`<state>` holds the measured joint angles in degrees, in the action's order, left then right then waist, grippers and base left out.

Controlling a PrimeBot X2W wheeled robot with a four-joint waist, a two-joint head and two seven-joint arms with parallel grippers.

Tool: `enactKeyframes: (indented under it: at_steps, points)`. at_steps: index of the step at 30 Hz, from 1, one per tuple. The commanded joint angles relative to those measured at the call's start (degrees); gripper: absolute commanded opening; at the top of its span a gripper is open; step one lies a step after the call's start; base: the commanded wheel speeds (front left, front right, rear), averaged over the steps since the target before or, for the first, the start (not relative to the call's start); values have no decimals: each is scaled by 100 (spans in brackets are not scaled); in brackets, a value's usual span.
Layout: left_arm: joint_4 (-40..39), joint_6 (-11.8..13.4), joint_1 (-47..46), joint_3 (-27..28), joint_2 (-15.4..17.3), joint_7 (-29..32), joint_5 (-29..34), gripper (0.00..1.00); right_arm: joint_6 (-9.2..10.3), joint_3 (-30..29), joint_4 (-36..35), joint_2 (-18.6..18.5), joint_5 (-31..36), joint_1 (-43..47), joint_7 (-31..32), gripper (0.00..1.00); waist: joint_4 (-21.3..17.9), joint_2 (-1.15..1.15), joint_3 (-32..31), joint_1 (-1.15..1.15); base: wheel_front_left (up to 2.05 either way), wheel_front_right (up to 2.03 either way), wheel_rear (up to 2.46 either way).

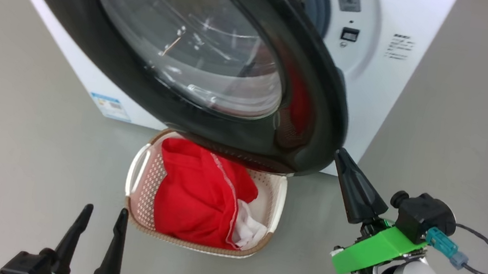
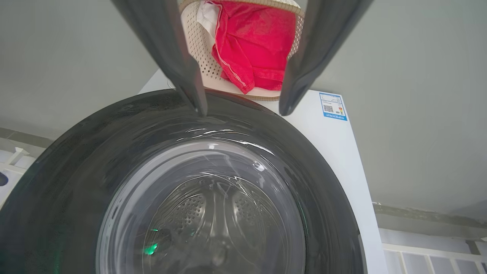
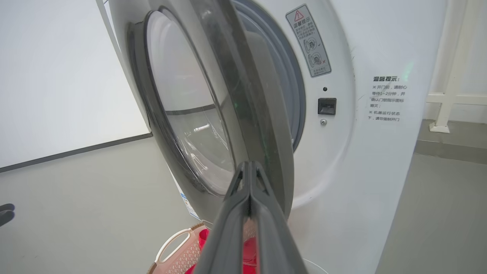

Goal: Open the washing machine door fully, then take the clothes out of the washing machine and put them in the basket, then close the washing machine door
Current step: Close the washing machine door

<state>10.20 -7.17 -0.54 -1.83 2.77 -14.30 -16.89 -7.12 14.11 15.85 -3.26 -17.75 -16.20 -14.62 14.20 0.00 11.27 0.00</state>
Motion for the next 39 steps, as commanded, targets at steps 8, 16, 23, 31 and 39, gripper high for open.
enactKeyframes:
  at_steps: [8, 16, 23, 31, 39]
  points:
    - [-137, -32, -358, 60, 31, -70, -115, 100, -36, -4, -8, 38, 35, -535, -38, 0, 302, 0, 401, 0, 0, 0, 0]
    - [-181, -32, -594, -52, 20, -70, -189, 100, -36, -326, 17, 33, 98, -952, -38, 0, 483, 0, 738, 0, 0, 0, 0]
    - [-227, -32, -731, -121, 13, -70, -339, 100, -36, -536, 83, 33, 141, -1411, -38, 0, 518, 0, 1061, 0, 0, 0, 0]
    - [-227, -32, -973, -289, 12, -70, -521, 100, -36, -873, 213, -31, 206, -2032, -38, 0, 642, 0, 1388, 0, 0, 0, 0]
    - [-244, -32, -1058, -306, 11, -70, -558, 100, -36, -1094, 277, -33, 241, -2282, -38, 0, 658, 0, 1476, 0, 0, 0, 0]
